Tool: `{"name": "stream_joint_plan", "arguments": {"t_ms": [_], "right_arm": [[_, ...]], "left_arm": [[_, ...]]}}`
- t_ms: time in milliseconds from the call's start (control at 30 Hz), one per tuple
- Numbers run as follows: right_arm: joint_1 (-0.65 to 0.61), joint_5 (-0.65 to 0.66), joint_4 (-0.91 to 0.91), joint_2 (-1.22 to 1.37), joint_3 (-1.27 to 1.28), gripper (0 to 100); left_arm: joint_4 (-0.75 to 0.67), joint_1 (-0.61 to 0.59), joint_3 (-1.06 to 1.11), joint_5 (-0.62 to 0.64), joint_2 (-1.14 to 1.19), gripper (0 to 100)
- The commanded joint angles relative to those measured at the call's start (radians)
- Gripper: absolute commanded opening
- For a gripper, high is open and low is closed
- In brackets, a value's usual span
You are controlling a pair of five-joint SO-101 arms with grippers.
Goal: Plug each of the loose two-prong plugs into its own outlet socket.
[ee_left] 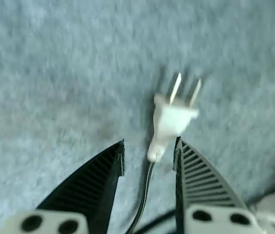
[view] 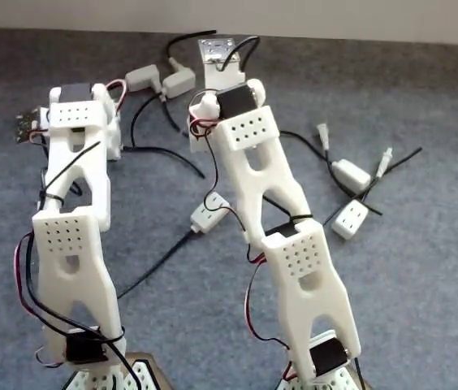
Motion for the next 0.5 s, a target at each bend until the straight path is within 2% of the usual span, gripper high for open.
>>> {"name": "stream_joint_plan", "arguments": {"t_ms": [0, 467], "right_arm": [[0.010, 0.011, 0.038, -0.021, -0.002, 33.6], [0.010, 0.009, 0.038, 0.094, -0.007, 33.6]], "left_arm": [[-0.035, -0.025, -0.008, 0.003, -0.008, 18], [-0.049, -0.044, -0.053, -0.021, -0.001, 18]]}}
